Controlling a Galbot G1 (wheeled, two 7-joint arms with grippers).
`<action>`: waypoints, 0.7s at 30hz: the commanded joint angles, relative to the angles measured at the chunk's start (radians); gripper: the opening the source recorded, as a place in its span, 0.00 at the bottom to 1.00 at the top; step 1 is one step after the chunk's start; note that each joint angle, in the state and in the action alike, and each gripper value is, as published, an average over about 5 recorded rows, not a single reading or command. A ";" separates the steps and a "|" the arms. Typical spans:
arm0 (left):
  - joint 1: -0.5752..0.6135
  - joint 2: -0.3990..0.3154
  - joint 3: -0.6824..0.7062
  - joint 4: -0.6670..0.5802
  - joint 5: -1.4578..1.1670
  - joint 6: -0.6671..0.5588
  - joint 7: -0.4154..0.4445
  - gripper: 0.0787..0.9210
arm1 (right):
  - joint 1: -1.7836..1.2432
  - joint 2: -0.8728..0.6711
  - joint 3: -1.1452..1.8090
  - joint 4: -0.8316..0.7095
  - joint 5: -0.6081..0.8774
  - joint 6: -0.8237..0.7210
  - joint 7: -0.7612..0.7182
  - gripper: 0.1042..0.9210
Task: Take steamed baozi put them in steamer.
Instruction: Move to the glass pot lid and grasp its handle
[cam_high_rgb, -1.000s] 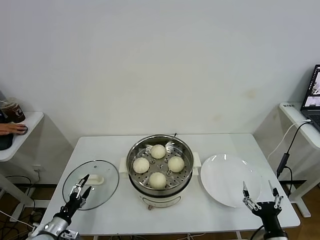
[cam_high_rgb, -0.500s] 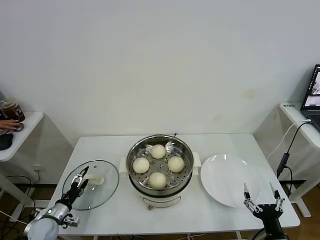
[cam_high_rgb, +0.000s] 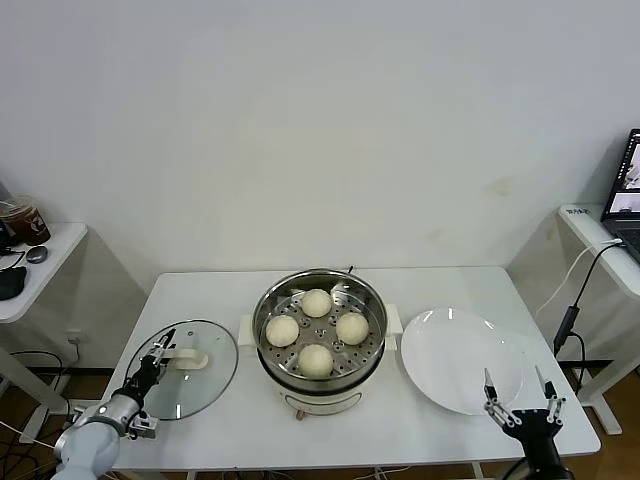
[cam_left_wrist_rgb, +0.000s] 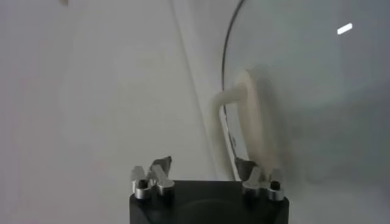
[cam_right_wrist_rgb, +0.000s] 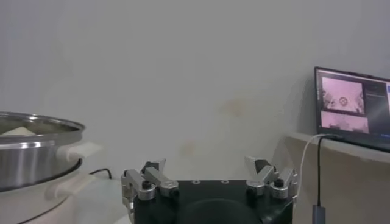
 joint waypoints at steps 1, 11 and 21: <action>-0.038 -0.003 0.002 0.078 -0.028 -0.013 -0.021 0.51 | -0.002 0.001 -0.003 -0.004 -0.005 0.000 -0.001 0.88; 0.041 0.004 -0.013 -0.028 -0.123 -0.007 -0.046 0.18 | -0.002 -0.017 -0.026 -0.021 -0.007 -0.005 -0.005 0.88; 0.353 0.079 -0.103 -0.509 -0.336 0.248 -0.028 0.12 | -0.012 -0.075 -0.049 -0.054 -0.006 -0.008 -0.010 0.88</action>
